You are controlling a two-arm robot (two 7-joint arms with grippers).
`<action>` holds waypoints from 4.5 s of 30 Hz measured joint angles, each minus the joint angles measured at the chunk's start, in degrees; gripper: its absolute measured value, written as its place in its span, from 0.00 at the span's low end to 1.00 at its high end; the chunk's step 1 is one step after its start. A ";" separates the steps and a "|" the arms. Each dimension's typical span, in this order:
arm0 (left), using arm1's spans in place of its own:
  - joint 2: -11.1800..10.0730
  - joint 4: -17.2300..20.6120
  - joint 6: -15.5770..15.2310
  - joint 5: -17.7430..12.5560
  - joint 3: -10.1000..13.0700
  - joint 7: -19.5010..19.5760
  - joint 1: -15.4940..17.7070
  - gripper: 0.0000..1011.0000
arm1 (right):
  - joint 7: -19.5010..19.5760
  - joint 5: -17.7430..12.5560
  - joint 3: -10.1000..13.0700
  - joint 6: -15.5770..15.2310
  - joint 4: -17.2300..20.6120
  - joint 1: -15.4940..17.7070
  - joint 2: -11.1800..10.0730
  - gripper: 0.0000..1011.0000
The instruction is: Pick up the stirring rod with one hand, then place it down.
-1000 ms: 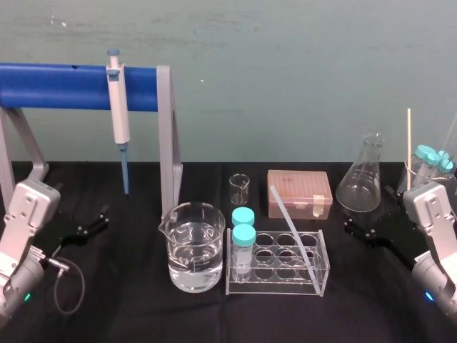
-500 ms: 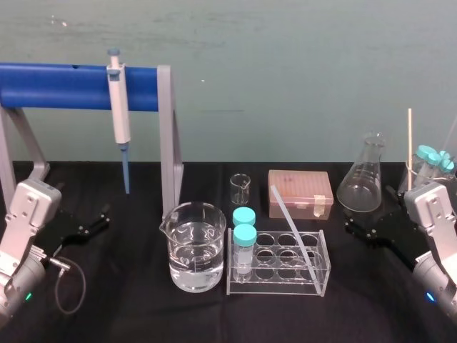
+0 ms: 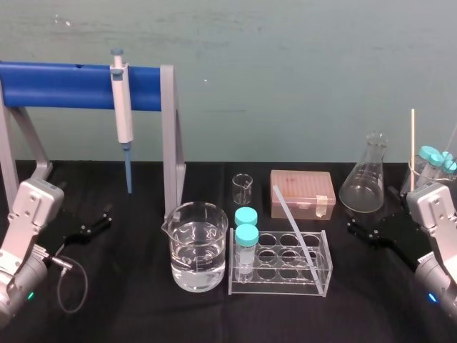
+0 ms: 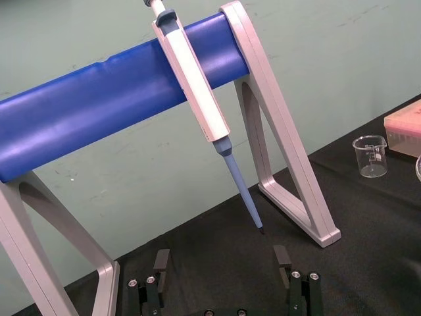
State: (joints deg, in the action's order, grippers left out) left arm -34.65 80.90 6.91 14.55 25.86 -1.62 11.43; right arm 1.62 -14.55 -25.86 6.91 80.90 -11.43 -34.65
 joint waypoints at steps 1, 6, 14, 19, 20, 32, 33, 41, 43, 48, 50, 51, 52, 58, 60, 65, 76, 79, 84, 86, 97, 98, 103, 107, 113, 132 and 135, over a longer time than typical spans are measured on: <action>0.00 0.00 0.00 0.00 0.00 0.00 0.00 0.99 | -0.05 0.03 0.04 -0.02 0.01 0.01 0.00 0.99; 0.00 0.00 0.00 0.00 0.00 0.00 0.00 0.99 | -1.78 -0.73 1.29 -0.91 0.91 0.28 -0.50 0.99; 0.00 0.00 0.00 0.00 0.00 0.00 0.00 0.99 | -13.63 -12.93 5.57 -4.94 5.26 0.52 -0.97 0.99; 0.00 0.00 0.00 0.00 0.00 0.00 0.00 0.99 | -21.02 -20.11 7.28 -9.40 7.55 0.30 -1.14 0.99; 0.00 0.00 0.00 0.00 0.00 0.00 0.00 0.99 | -23.14 -21.44 7.36 -10.68 8.10 0.06 -1.37 0.99; 0.00 0.00 0.00 0.00 0.00 0.00 0.00 0.99 | -34.22 -22.29 2.18 -17.50 8.05 -5.71 -3.20 0.99; 0.00 0.00 0.00 0.00 0.00 0.00 0.00 0.99 | -34.64 -21.92 1.59 -17.87 7.76 -6.33 -3.28 0.99; 0.00 0.00 0.00 0.00 0.00 0.00 0.00 0.99 | -36.57 -18.65 -3.13 -20.65 3.08 -11.72 -2.32 0.99; 0.00 0.00 0.00 0.00 0.00 0.00 0.00 0.99 | -37.01 -18.24 -3.93 -20.97 1.89 -12.63 -1.87 0.99; 0.00 0.00 0.00 0.00 0.00 0.00 0.00 0.99 | -37.69 -17.64 -5.02 -21.07 0.44 -13.87 -1.35 0.99; 0.00 0.00 0.00 0.00 0.00 0.00 0.00 0.99 | -37.73 -17.11 -5.42 -20.95 0.06 -14.21 -1.26 0.99; 0.00 0.00 0.00 0.00 0.00 0.00 0.00 0.99 | -37.73 -17.12 -5.42 -20.95 0.06 -14.21 -1.26 0.99; 0.00 0.00 0.00 0.00 0.00 0.00 0.00 0.99 | -37.73 -17.13 -5.39 -20.94 0.07 -14.20 -1.27 0.99; 0.00 0.00 0.00 0.00 0.00 0.00 0.00 0.99 | -37.71 -17.25 -5.23 -20.91 0.18 -14.06 -1.28 0.99; 0.00 0.00 0.00 0.00 0.00 0.00 0.00 0.99 | -37.69 -17.29 -5.17 -20.89 0.23 -14.01 -1.29 0.97; 0.00 0.00 0.00 0.00 0.00 0.00 0.00 0.99 | -37.68 -17.35 -5.08 -20.86 0.31 -13.93 -1.30 0.88; 0.00 0.00 0.00 0.00 0.00 0.00 0.00 0.99 | -37.65 -17.46 -4.98 -20.83 0.39 -13.84 -1.30 0.53; 0.00 0.00 0.00 0.00 0.00 0.00 0.00 0.99 | -37.64 -17.48 -4.97 -20.83 0.41 -13.83 -1.30 0.43; 0.00 0.00 0.00 0.00 0.00 0.00 0.00 0.99 | -37.61 -17.53 -4.94 -20.83 0.43 -13.80 -1.30 0.29; 0.00 0.00 0.00 0.00 0.00 0.00 0.00 0.99 | -37.60 -17.54 -4.93 -20.83 0.45 -13.79 -1.30 0.23; 0.00 0.00 0.00 0.00 0.00 0.00 0.00 0.99 | -37.55 -17.54 -4.90 -20.83 0.45 -13.77 -1.30 0.06; 0.00 0.00 0.00 0.00 0.00 0.00 0.00 0.99 | -37.55 -17.54 -4.90 -20.83 0.45 -13.77 -1.30 0.06; 0.00 0.00 0.00 0.00 0.00 0.00 0.00 0.99 | -37.55 -17.54 -4.90 -20.83 0.45 -13.77 -1.30 0.06; 0.00 0.00 0.00 0.00 0.00 0.00 0.00 0.99 | -37.31 -17.72 -4.47 -19.31 0.53 -13.07 -1.22 0.06; 0.00 0.00 0.00 0.00 0.00 0.00 0.00 0.99 | -36.74 -17.18 -3.24 -12.82 1.10 -10.77 -0.89 0.06; 0.00 0.00 0.00 0.00 0.00 0.00 0.00 0.99 | -35.26 -17.61 4.64 12.95 -1.43 -0.28 4.12 0.06; 0.00 0.00 0.00 0.00 0.00 0.00 0.00 0.99 | -35.38 -17.90 5.71 15.08 -1.39 0.34 4.79 0.06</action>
State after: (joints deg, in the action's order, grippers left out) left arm -34.64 80.90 6.91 14.55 25.86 -1.62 11.43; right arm -33.76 -32.45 -20.15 21.99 79.50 -11.10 -29.86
